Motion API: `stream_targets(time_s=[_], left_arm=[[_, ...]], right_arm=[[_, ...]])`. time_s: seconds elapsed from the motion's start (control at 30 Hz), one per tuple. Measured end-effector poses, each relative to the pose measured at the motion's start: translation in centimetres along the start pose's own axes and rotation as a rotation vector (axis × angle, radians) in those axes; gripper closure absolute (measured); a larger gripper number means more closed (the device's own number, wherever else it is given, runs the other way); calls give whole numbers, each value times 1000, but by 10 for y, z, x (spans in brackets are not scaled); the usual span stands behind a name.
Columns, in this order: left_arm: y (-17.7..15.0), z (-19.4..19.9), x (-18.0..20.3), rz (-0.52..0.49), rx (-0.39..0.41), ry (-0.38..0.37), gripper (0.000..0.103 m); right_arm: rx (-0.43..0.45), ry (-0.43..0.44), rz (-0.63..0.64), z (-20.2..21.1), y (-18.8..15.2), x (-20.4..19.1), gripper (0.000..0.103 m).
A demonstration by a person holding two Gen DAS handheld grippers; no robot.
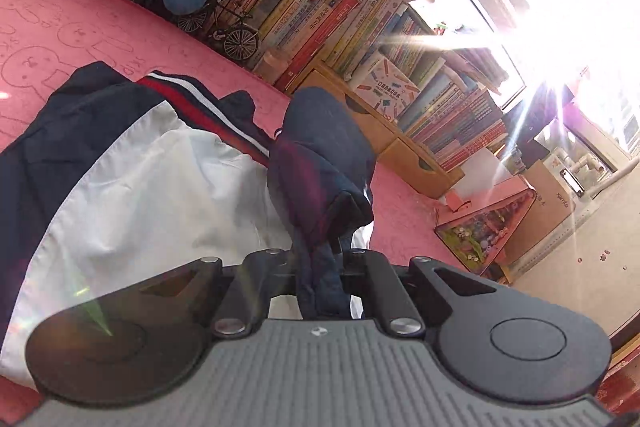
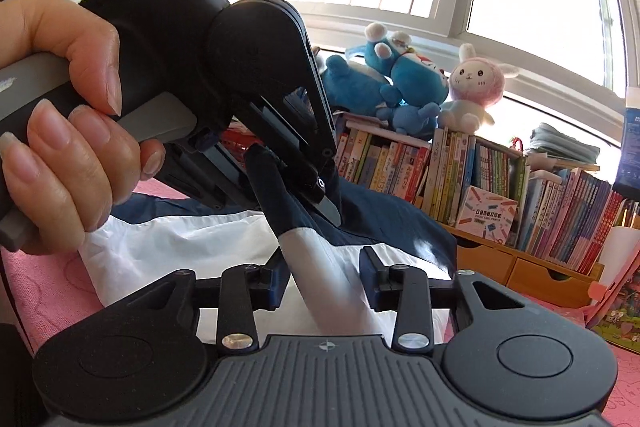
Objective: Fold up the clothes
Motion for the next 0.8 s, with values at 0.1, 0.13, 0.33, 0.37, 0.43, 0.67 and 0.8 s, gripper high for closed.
stream_targets(time_s=[0.1, 0.13, 0.33, 0.37, 0.43, 0.67, 0.8], left_arm=[[12, 25, 2, -19, 111, -9, 96], [16, 36, -1, -21, 149, 0, 96], [20, 80, -48, 24, 261, 118, 96], [16, 80, -61, 51, 241, 137, 96], [7, 80, -86, 104, 202, 175, 95], [-15, 67, -117, 101, 112, 209, 90], [-20, 73, -118, 72, 104, 151, 89]], right_arm=[[-5, -15, 5, 2, 0, -2, 40], [-19, -18, -4, 1, 0, -1, 40], [-97, -21, -58, -6, -6, 4, 35], [-106, -22, -59, -7, -7, 4, 34], [-120, -22, -48, -8, -9, 2, 33], [-153, -36, -34, -8, -11, 3, 28], [-164, -116, 90, -3, -11, 17, 17]])
Point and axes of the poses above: each gripper's, at about its wrist camera, not at the fingertips, and z roughly against the way its jaws point, x to its right, y to its top, the point moved 2 cm from there along -z, roughly the way its jaws point, and after that the axes turned 8 degrees about y, right-handed, at the moved point
